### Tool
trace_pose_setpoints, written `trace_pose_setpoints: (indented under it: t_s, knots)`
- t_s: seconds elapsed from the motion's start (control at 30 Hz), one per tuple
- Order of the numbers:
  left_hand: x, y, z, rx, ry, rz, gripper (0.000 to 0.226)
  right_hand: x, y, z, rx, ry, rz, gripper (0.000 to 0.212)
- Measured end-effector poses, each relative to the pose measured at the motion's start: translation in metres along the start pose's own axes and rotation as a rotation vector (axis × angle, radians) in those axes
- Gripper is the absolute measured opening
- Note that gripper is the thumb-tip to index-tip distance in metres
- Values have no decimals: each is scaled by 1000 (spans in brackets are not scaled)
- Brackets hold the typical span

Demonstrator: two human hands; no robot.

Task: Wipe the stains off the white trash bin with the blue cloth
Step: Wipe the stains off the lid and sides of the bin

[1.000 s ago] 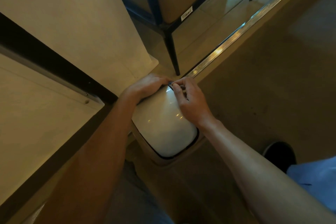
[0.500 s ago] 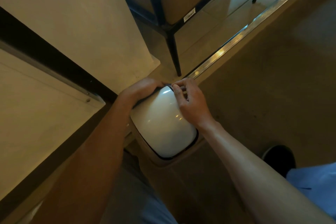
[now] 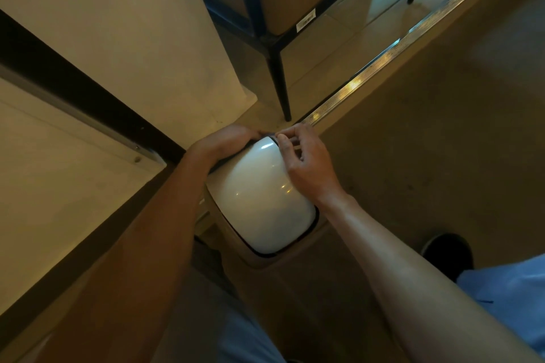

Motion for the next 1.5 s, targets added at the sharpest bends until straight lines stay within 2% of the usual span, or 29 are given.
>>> trace_pose_setpoints:
  t_s: [0.13, 0.27, 0.4, 0.47, 0.6, 0.7, 0.93, 1.2, 1.5]
  knots:
    - [6, -15, 27, 35, -54, -25, 30, -1, 0, -1, -2, -7, 2, 17]
    - [11, -27, 55, 46, 50, -35, 37, -2, 0, -2, 1, -4, -1, 19]
    - [8, -6, 28, 47, -42, -54, 28, -2, 1, 0, -2, 0, -2, 19]
    - [4, 2, 18, -3, -62, -25, 33, -1, 1, 0, -1, 5, -1, 19]
    - [5, -4, 37, 5, -72, -28, 29, -2, 0, 1, 3, -19, 3, 19]
    - [10, -10, 55, 10, 23, -50, 31, -3, 0, 1, -4, -17, 8, 17]
    - [1, 9, 18, -35, -72, -25, 26, -3, 0, 2, -4, -27, -3, 19]
    - [13, -14, 62, 25, -50, -103, 35, -9, 0, 7, 4, -40, 50, 15]
    - [14, -6, 35, -51, -49, -90, 24, -13, -1, 7, -1, -32, 47, 18]
Point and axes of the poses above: each hand's wrist, its own y-axis towards the middle knuckle, its own x-axis out of the back of the hand, z = x × y, the point moved 7 cm from there along y, towards the middle knuckle, and after that the axes turned 6 degrees about -x, right-handed, at the moved point
